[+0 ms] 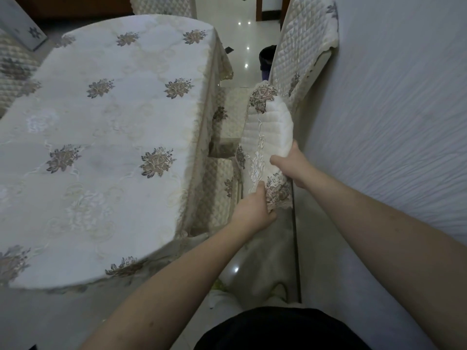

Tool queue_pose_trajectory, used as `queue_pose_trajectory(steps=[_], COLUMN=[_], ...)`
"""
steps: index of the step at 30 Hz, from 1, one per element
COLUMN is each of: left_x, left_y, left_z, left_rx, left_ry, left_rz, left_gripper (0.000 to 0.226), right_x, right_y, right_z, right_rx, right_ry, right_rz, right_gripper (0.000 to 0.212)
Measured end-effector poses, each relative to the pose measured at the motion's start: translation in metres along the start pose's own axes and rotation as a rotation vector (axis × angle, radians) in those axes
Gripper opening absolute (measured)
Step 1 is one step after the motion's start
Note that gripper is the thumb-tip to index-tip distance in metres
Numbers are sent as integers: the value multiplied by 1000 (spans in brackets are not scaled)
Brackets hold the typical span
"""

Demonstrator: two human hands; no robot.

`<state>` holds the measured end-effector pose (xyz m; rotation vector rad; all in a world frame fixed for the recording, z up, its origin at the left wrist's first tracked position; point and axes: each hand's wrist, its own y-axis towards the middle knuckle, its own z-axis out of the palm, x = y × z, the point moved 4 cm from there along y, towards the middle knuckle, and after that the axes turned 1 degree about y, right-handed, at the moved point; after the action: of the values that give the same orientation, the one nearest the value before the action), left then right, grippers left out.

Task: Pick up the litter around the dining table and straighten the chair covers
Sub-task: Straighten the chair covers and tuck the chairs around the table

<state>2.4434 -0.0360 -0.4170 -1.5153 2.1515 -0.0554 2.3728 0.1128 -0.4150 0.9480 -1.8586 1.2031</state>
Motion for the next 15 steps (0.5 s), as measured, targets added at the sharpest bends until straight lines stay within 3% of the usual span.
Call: queue_pose_trajectory(steps=[9, 12, 15], left_x=[-14, -19, -24], left_y=[3, 2, -1], left_z=[0, 4, 7], left_rx=[40, 52, 72], left_ry=[34, 47, 60], left_rz=[68, 44, 31], left_gripper=[95, 94, 94], right_x=[0, -2, -7], right_y=[5, 5, 7], right_z=[-13, -14, -16], right_rx=[-20, -29, -7], right_ry=[13, 27, 38], right_rz=[18, 40, 34], right_gripper=[74, 58, 69])
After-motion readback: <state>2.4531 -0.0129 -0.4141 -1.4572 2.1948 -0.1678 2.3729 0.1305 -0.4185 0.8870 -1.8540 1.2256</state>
